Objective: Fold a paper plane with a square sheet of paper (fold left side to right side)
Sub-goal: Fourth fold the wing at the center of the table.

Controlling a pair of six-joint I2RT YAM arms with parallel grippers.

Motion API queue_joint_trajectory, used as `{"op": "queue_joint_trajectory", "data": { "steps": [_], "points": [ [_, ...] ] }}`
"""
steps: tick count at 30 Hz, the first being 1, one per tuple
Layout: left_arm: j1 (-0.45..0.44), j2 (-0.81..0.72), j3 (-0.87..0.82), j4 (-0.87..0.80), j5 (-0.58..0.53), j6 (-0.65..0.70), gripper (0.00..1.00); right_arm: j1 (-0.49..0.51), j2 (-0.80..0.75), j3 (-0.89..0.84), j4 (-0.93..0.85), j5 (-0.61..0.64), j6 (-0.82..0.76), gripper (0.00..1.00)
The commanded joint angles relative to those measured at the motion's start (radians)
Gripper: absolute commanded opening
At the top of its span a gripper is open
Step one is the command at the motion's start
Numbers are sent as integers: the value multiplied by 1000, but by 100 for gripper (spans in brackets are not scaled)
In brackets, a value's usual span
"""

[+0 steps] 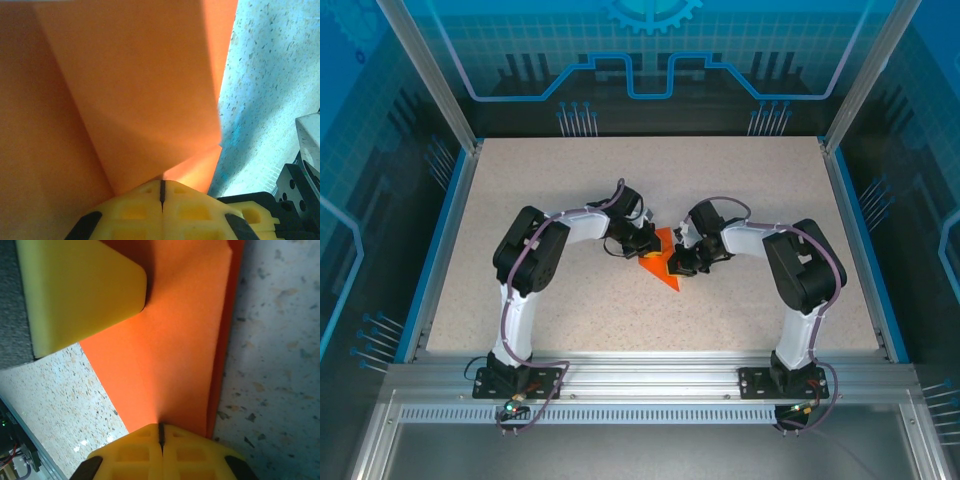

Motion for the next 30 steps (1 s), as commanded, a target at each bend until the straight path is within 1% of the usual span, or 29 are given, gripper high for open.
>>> {"op": "queue_joint_trajectory", "data": {
  "steps": [1,3,7,12,22,30],
  "points": [
    [13,-67,-53,40,-11,42,6,-23,33,-47,-76,109,-9,0],
    [10,-110,-89,73,4,58,6,-28,31,-58,-69,106,-10,0],
    [-1,-165,-178,167,78,74,6,-31,31,-63,-63,103,-16,0],
    [-24,-160,-220,214,128,72,5,-31,40,-54,-72,101,-24,0],
    [-48,-86,-135,163,144,97,3,-31,50,-51,-81,104,-29,0],
    [-50,-36,-96,135,113,106,0,-31,51,-45,-107,121,-43,0]
  ]
}}
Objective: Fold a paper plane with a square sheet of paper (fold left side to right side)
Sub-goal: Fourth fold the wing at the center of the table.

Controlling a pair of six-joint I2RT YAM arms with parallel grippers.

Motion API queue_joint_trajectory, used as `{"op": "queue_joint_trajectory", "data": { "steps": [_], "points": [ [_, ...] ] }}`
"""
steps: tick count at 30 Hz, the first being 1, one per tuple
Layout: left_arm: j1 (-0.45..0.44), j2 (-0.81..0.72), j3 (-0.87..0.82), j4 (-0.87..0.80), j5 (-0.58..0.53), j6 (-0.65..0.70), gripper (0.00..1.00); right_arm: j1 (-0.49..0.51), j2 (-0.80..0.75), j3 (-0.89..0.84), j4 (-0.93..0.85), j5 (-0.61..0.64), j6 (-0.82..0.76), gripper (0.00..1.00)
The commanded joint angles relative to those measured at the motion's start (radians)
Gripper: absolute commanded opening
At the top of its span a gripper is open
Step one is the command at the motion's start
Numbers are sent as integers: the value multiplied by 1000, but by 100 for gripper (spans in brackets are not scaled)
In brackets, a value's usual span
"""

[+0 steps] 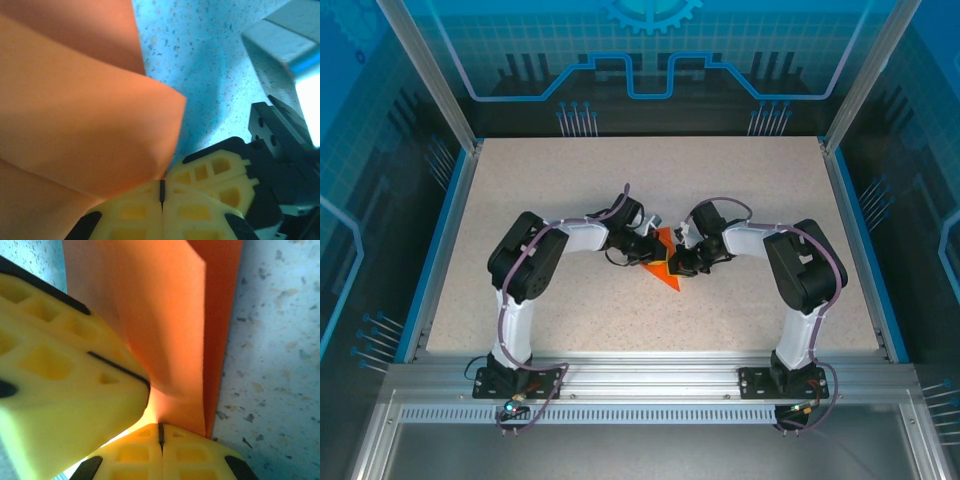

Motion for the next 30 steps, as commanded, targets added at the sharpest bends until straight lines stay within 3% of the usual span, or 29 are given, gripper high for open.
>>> {"op": "queue_joint_trajectory", "data": {
  "steps": [1,14,30],
  "points": [
    [-7,25,32,-35,-11,36,0,-24,53,-28,-129,139,-26,0],
    [17,60,26,-58,-120,60,0,-24,55,-29,-185,183,-46,0],
    [87,65,89,-78,-148,75,0,-24,54,-52,-196,183,-54,0]
  ]
}}
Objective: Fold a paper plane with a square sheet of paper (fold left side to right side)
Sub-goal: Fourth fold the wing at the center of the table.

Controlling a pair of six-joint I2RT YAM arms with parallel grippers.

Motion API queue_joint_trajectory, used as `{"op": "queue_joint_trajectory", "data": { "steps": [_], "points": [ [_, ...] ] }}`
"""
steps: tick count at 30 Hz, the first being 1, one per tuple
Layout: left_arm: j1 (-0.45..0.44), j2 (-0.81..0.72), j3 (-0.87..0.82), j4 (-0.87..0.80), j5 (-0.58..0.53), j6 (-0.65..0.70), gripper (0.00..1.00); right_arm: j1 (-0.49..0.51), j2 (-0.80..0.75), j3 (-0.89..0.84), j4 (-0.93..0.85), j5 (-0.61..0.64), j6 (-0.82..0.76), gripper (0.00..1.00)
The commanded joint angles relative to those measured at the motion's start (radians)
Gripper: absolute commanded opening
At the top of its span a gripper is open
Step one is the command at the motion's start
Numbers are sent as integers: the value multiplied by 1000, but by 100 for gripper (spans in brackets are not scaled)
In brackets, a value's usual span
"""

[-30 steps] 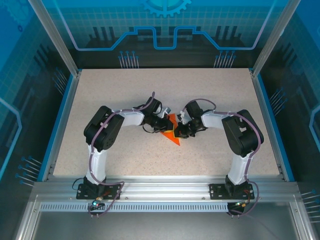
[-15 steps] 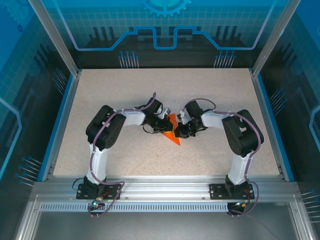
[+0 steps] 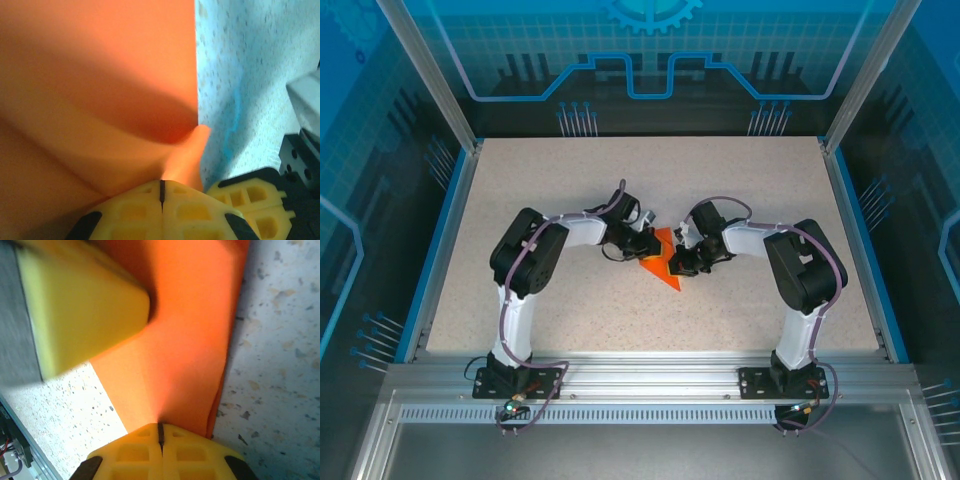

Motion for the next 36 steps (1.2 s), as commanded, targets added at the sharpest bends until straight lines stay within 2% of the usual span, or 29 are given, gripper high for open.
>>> {"op": "queue_joint_trajectory", "data": {
  "steps": [1,17,36],
  "points": [
    [40,26,39,-33,-79,44,0,-24,53,-62,-167,166,-19,0],
    [129,62,92,-74,-138,84,0,-24,43,-80,-164,157,-17,0],
    [218,122,207,-135,-138,82,0,-13,43,-98,-137,128,6,0]
  ]
}}
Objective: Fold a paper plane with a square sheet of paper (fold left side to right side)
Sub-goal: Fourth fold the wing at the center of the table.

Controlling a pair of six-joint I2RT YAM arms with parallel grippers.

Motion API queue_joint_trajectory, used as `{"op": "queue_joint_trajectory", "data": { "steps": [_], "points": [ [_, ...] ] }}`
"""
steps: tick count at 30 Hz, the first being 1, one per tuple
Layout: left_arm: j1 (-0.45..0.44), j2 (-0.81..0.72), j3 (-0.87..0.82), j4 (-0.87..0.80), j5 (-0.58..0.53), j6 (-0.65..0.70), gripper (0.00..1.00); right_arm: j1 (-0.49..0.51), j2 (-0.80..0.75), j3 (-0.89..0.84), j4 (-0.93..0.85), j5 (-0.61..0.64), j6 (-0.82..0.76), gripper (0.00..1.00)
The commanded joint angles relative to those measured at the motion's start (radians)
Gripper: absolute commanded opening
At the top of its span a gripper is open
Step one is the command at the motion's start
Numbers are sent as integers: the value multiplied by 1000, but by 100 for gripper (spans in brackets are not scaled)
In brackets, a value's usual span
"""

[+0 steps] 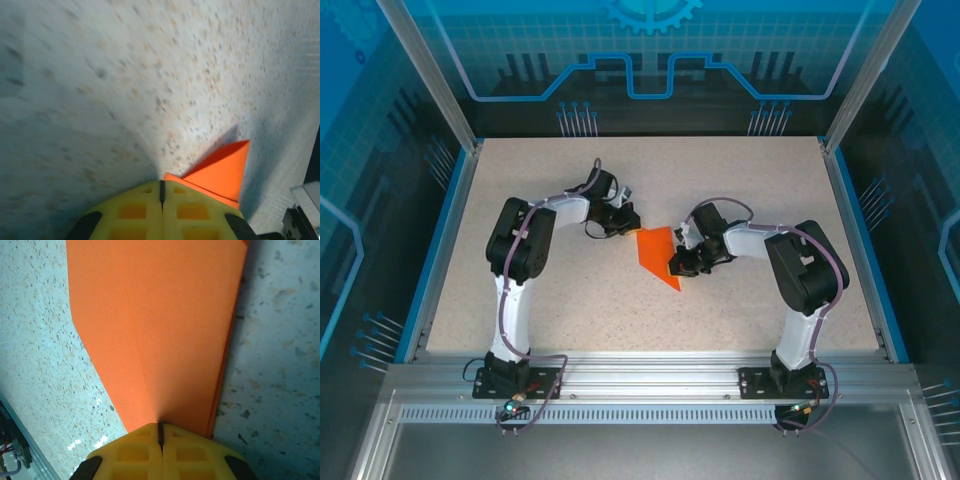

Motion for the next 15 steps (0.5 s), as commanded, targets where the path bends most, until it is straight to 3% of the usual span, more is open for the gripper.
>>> {"op": "queue_joint_trajectory", "data": {
  "steps": [1,4,8,15],
  "points": [
    [46,31,29,-26,-83,27,0,-10,54,-71,-170,128,10,0],
    [48,3,25,-28,-79,27,0,-10,54,-77,-134,90,29,0],
    [48,-84,-20,-24,-81,23,10,-12,38,-91,-19,8,74,1],
    [46,-280,-176,11,-63,-30,34,-21,-96,-91,139,-14,99,20]
  ]
}}
